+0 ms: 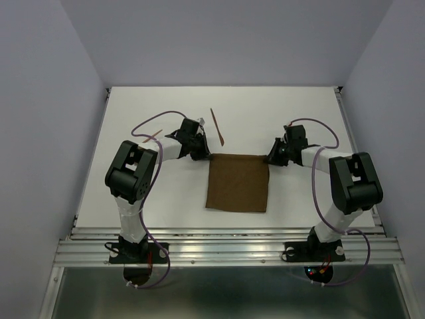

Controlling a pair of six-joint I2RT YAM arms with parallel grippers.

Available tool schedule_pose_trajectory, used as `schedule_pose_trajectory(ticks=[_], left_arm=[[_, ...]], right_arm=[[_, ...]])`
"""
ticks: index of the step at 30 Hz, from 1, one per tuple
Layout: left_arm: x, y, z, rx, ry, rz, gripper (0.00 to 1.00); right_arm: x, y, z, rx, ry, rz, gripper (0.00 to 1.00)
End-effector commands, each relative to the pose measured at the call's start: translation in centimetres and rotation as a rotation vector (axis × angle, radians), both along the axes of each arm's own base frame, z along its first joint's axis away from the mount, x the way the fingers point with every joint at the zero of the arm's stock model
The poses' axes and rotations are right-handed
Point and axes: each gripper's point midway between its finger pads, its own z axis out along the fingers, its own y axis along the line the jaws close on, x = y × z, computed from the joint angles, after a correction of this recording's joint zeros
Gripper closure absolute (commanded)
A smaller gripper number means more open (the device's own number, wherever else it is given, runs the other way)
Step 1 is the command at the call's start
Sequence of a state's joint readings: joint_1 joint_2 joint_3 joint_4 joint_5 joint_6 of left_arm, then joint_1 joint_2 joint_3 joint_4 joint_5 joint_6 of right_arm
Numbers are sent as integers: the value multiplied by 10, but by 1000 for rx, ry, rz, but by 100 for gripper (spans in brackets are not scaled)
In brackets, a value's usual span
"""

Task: Fold the napkin into a case and place the utensils inside
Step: Smooth out the lower triangle-folded napkin at the center of the board.

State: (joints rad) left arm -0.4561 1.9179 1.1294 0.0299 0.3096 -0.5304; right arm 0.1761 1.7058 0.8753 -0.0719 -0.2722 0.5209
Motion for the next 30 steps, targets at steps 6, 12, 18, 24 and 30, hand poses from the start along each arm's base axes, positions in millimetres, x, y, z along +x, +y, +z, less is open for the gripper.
schedule_pose_trajectory(ticks=[6,12,18,24,30], left_arm=[[-11,5,4,13,17,-15,100],[-15,7,23,-18,-8,-1,100],[-11,5,16,-43,-26,19,100],[-8,9,8,-22,0,58,49],[-5,14,23,-11,-25,113,45]], right_arm=[[12,-9,40,-16,-128,-32,99],[11,-10,58,-11,-159,-46,99],[9,-7,43,-6,-121,-34,99],[8,-9,18,-27,-58,-31,61],[8,-21,27,-83,-72,-71,43]])
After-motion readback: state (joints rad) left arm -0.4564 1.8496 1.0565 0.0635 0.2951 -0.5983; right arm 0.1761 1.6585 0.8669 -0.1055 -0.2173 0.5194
